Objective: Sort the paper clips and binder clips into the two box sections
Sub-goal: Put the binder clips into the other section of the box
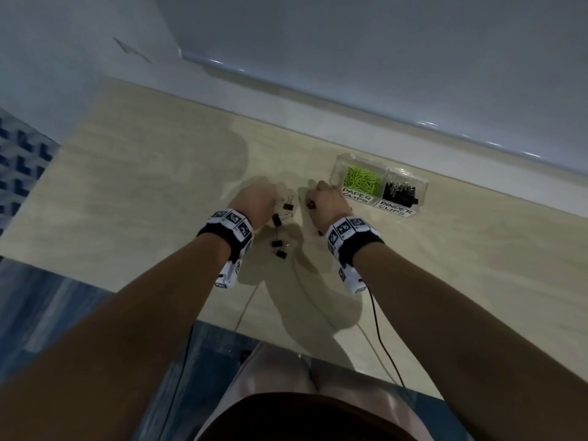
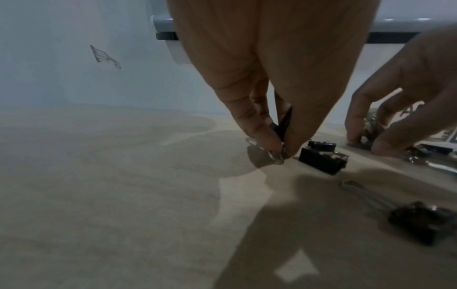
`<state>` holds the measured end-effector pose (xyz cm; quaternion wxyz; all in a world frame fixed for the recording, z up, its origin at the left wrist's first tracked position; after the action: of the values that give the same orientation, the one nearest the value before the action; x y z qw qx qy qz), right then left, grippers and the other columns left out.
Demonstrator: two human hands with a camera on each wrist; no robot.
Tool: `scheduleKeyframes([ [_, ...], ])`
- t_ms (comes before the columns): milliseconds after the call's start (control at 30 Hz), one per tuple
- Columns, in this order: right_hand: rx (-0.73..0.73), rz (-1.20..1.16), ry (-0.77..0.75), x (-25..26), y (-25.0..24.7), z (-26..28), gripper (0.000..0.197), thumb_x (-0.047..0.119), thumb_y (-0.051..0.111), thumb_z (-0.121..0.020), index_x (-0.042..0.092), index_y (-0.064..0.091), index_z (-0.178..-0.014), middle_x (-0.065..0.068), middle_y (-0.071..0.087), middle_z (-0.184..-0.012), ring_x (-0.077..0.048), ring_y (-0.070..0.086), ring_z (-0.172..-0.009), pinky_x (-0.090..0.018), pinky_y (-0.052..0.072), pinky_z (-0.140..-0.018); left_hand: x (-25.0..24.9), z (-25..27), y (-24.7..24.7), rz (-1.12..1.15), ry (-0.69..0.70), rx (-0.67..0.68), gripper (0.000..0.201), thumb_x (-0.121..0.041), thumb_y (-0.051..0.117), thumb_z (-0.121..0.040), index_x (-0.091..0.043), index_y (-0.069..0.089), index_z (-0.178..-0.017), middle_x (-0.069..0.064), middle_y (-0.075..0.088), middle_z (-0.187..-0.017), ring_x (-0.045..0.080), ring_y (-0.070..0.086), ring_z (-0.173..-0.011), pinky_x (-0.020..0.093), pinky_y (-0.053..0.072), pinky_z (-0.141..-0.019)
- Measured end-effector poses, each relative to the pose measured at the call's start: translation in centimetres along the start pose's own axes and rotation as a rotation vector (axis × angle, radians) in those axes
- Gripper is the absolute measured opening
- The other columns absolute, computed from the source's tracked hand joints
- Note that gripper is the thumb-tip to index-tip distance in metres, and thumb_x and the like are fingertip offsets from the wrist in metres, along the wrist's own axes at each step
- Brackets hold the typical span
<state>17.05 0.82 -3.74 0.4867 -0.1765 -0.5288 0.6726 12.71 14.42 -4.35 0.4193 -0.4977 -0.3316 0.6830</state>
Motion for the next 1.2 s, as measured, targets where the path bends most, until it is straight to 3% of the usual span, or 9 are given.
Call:
scheduleKeyframes([
  [67, -0.027, -0.040, -0.024, 0.0, -0.1, 0.7, 0.024, 0.006, 0.051, -0.083, 0.011, 0.062, -0.105, -0.012, 0.052, -0.111, -0.033, 0.049, -0.105, -0.038, 0.035, -0.100, 0.1, 0.2, -0.1, 0.011, -0.018, 0.000, 0.018, -0.012, 0.062, -0.082, -0.009, 0.062, -0.100, 0.013, 0.053, -0.107, 0.031, 0.057, -0.093, 0.038, 0.048, -0.082],
  [200, -0.075, -0.188, 0.001, -0.9, 0.2, 2.3, 0.017, 0.009, 0.062, -0.078, 0.010, 0.069, -0.093, -0.013, 0.057, -0.102, -0.033, 0.057, -0.092, -0.034, 0.048, -0.082, -0.2, 0.7, -0.1, 0.026, -0.021, 0.014, 0.016, -0.015, 0.065, -0.081, -0.010, 0.066, -0.096, 0.013, 0.056, -0.100, 0.030, 0.056, -0.092, 0.034, 0.044, -0.079],
  [367, -0.135, -0.461, 0.082, -3.7, 1.0, 4.9, 0.015, 0.002, 0.075, -0.065, 0.010, 0.073, -0.077, -0.013, 0.063, -0.091, -0.031, 0.060, -0.083, -0.036, 0.052, -0.078, -2.3, 1.0, -1.0, 0.212, -0.013, -0.059, 0.013, -0.011, 0.072, -0.077, -0.003, 0.069, -0.087, 0.010, 0.056, -0.087, 0.022, 0.056, -0.077, 0.030, 0.048, -0.075],
  [567, -0.277, -0.629, 0.131, -7.4, 0.5, 9.5, 0.018, 0.004, 0.082, -0.060, 0.014, 0.074, -0.071, 0.003, 0.059, -0.080, -0.014, 0.057, -0.073, -0.024, 0.048, -0.073, -11.3, -2.0, -2.5, 0.422, 0.113, -0.062, 0.013, -0.016, 0.075, -0.076, -0.005, 0.069, -0.082, 0.005, 0.061, -0.079, 0.016, 0.058, -0.072, 0.023, 0.044, -0.069],
  [733, -0.507, -0.796, 0.277, -12.2, -3.1, 12.3, 0.016, 0.003, 0.082, -0.064, 0.012, 0.071, -0.073, -0.001, 0.066, -0.082, -0.014, 0.064, -0.074, -0.024, 0.055, -0.072, -19.3, -5.9, -1.7, 0.415, 0.177, -0.008, 0.016, -0.017, 0.072, -0.080, -0.004, 0.069, -0.090, 0.008, 0.070, -0.092, 0.018, 0.062, -0.079, 0.026, 0.049, -0.078],
  [833, -0.556, -0.866, 0.398, -15.3, -6.2, 12.2, 0.017, 0.009, 0.081, -0.067, 0.015, 0.069, -0.080, 0.002, 0.069, -0.088, -0.009, 0.065, -0.079, -0.018, 0.055, -0.070, -21.3, -7.5, -0.9, 0.379, 0.191, 0.009, 0.017, -0.014, 0.073, -0.078, -0.005, 0.070, -0.092, 0.009, 0.070, -0.098, 0.018, 0.065, -0.087, 0.027, 0.051, -0.082],
  [967, -0.586, -0.749, 0.449, -18.0, -9.2, 9.2, 0.019, 0.013, 0.082, -0.066, 0.020, 0.069, -0.078, -0.001, 0.069, -0.094, -0.014, 0.067, -0.082, -0.028, 0.057, -0.075, -20.2, -6.8, -1.2, 0.356, 0.213, 0.003, 0.016, -0.010, 0.066, -0.084, -0.006, 0.070, -0.099, 0.009, 0.069, -0.104, 0.019, 0.065, -0.092, 0.025, 0.050, -0.084],
  [1067, -0.507, -0.623, 0.461, -18.3, -9.0, 6.9, 0.018, 0.018, 0.080, -0.070, 0.018, 0.072, -0.086, -0.002, 0.068, -0.100, -0.018, 0.065, -0.091, -0.026, 0.051, -0.080, -15.8, -4.8, -2.0, 0.362, 0.207, -0.033, 0.012, -0.010, 0.065, -0.084, -0.007, 0.069, -0.095, 0.008, 0.068, -0.097, 0.018, 0.063, -0.086, 0.027, 0.051, -0.082],
  [1200, -0.609, -0.434, 0.307, -16.3, -8.4, 7.6, 0.017, 0.013, 0.068, -0.081, 0.009, 0.070, -0.098, -0.010, 0.063, -0.104, -0.028, 0.059, -0.092, -0.033, 0.051, -0.083, -8.1, -0.7, -1.8, 0.283, 0.143, -0.035, 0.004, -0.008, 0.066, -0.081, -0.005, 0.068, -0.083, 0.011, 0.066, -0.082, 0.024, 0.063, -0.074, 0.033, 0.053, -0.073],
])
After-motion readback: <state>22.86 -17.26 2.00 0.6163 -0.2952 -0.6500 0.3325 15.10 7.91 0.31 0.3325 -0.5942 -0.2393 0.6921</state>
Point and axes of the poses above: each hand's wrist, its own z-axis away from the middle knuckle, its own y-axis out of the palm, x = y × z, the point moved 7 cm from there along -z, towards the middle knuckle
